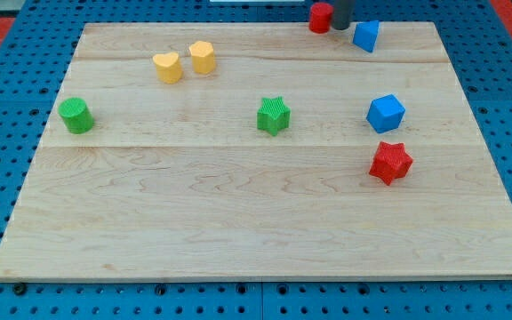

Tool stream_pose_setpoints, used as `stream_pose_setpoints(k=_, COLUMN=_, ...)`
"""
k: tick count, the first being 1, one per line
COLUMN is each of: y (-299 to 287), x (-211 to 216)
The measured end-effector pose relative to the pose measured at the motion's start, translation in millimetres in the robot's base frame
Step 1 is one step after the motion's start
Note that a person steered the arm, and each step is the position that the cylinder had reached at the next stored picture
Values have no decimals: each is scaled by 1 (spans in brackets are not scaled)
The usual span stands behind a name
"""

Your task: Slide red star from bottom right to top center

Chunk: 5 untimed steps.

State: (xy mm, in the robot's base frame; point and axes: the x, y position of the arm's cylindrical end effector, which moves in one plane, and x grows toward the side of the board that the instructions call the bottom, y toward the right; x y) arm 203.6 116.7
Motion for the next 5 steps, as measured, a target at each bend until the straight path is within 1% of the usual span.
stream_pose_setpoints(k=1, y=-10, x=50)
stream_pose_setpoints(k=2, y=27, x=126)
stream_pose_setpoints(k=3, y=129, x=139)
stream_pose_setpoints(k=4, y=202, x=170)
stream_pose_setpoints(k=5, y=193, x=286)
